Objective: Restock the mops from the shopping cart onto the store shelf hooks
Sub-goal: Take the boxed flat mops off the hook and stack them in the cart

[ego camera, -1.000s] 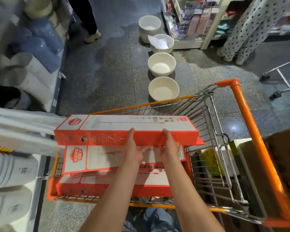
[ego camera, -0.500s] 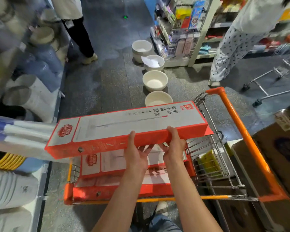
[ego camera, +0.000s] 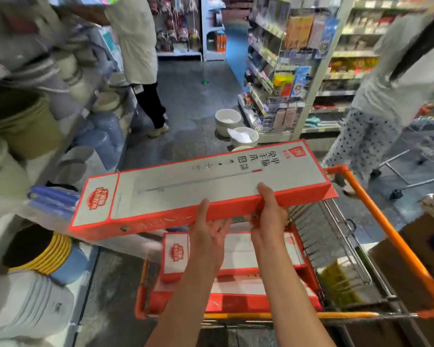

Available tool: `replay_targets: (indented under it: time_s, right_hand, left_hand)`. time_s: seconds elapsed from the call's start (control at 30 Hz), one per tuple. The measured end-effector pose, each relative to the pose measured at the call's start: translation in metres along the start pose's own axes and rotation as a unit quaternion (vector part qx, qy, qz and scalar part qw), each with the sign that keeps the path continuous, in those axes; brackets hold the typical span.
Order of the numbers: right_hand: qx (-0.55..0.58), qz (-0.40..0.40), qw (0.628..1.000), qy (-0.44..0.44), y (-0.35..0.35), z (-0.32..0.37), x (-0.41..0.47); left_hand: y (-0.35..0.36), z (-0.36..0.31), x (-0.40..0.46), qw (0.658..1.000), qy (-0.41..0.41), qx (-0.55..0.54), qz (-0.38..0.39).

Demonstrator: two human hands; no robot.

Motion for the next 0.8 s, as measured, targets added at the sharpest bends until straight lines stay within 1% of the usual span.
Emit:
replay_targets:
  time_s: [0.07, 0.13, 0.2, 0.23, 0.3, 0.43, 0.53, 0.63, 0.67, 0.7, 0.77, 0.8]
  right_hand:
    - [0.008, 0.016, 1.0, -0.02, 0.012, 0.005, -0.011]
    - [0.016, 0.038, 0.999, -0.019, 0.022, 0.009, -0.022]
    - [0.017, 0.064, 0.998, -0.009, 0.032, 0.009, -0.032]
    - [0.018, 0.076, 0.997, -0.003, 0.036, 0.009, -0.036]
    - [0.022, 0.095, 0.995, 0.013, 0.044, 0.007, -0.046]
    - [0.014, 0.137, 0.99, 0.015, 0.05, 0.002, -0.074]
    - [0.0, 0.16, 0.987, 0.014, 0.042, -0.006, -0.092]
    - [-0.011, 0.186, 0.982, 0.043, 0.032, -0.023, -0.109]
    - [-0.021, 0.199, 0.978, 0.053, 0.028, -0.03, -0.115]
    - [-0.03, 0.211, 0.975, 0.062, 0.024, -0.036, -0.123]
    - [-0.043, 0.235, 0.967, 0.09, 0.018, -0.05, -0.137]
    - [-0.05, 0.25, 0.961, 0.103, 0.016, -0.056, -0.146]
  left_hand:
    - [-0.001, -0.015, -0.009, 1.0, -0.019, 0.008, 0.008]
    - [-0.009, -0.029, -0.02, 0.993, -0.049, 0.11, -0.006]
    - [-0.02, -0.043, -0.032, 0.961, -0.067, 0.27, -0.016]
    - [-0.026, -0.052, -0.04, 0.941, -0.058, 0.332, -0.018]
    - [-0.034, -0.067, -0.055, 0.918, -0.04, 0.393, -0.035]
    - [-0.044, -0.086, -0.094, 0.896, 0.0, 0.44, -0.062]
    - [-0.052, -0.094, -0.129, 0.892, 0.048, 0.439, -0.095]
    - [-0.061, -0.106, -0.168, 0.894, 0.141, 0.397, -0.15]
    - [-0.065, -0.112, -0.183, 0.885, 0.191, 0.388, -0.171]
    - [-0.069, -0.12, -0.198, 0.861, 0.249, 0.4, -0.191]
    - [-0.077, -0.133, -0.232, 0.778, 0.348, 0.46, -0.248]
    - [-0.085, -0.135, -0.246, 0.744, 0.375, 0.478, -0.278]
Point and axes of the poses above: each hand's wrist, its own x-axis towards the middle knuckle, its own y-axis out of the palm, z = x × y, the point moved 9 cm from there along x, towards the middle knuckle, and after that the axes turned 1 degree about y, right-handed, at the moved point
